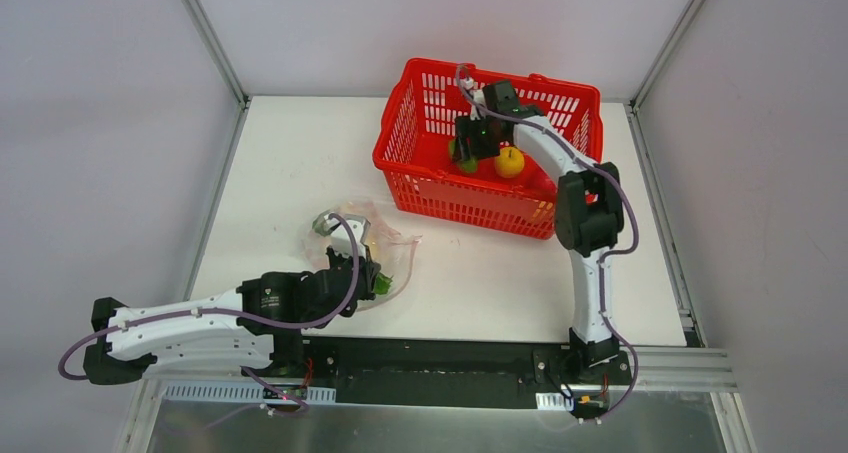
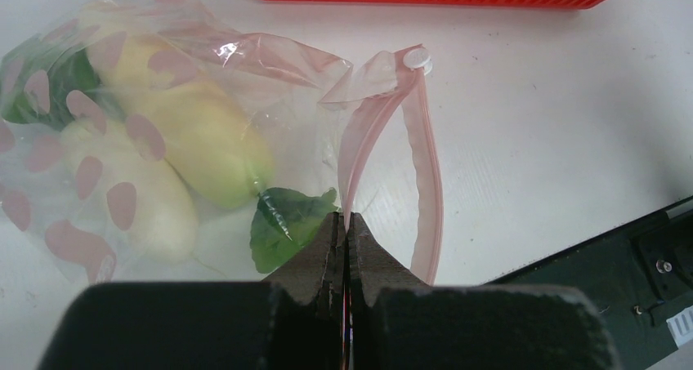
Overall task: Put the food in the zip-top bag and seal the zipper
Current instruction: Pick up the fake fruit from the bin, then place the fake fruit in the zipper food storage bag.
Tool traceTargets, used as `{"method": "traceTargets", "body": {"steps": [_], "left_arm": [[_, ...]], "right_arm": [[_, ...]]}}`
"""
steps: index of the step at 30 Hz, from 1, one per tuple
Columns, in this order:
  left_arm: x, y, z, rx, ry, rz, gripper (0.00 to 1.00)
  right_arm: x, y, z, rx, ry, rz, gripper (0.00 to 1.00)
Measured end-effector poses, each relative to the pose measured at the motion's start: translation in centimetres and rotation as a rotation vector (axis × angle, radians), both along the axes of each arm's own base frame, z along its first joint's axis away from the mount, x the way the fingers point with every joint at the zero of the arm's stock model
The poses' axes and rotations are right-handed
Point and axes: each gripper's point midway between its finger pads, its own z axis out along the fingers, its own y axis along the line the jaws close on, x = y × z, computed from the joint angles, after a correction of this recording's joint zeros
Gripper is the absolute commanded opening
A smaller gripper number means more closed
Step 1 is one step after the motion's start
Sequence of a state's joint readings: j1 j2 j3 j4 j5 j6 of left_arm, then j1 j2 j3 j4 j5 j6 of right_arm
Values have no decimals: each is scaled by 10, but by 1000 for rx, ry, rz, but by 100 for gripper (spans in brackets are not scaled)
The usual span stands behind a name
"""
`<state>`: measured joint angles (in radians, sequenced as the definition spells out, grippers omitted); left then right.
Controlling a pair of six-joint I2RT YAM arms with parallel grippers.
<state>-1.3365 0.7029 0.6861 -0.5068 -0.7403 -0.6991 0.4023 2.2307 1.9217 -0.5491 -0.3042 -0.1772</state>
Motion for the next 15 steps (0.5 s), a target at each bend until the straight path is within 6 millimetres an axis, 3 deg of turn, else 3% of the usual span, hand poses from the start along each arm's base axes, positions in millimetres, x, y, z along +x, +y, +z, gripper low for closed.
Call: {"method": "traceTargets", "body": {"steps": [4,15], "left_arm": [[0,-3,0,-1,0,-3,0],[-5,-12,1,-22,20,-47,0]], "right_arm": [[0,-18,32,36,-35,-63,36],[-30,-22,95,107,-121,-83,36]]}}
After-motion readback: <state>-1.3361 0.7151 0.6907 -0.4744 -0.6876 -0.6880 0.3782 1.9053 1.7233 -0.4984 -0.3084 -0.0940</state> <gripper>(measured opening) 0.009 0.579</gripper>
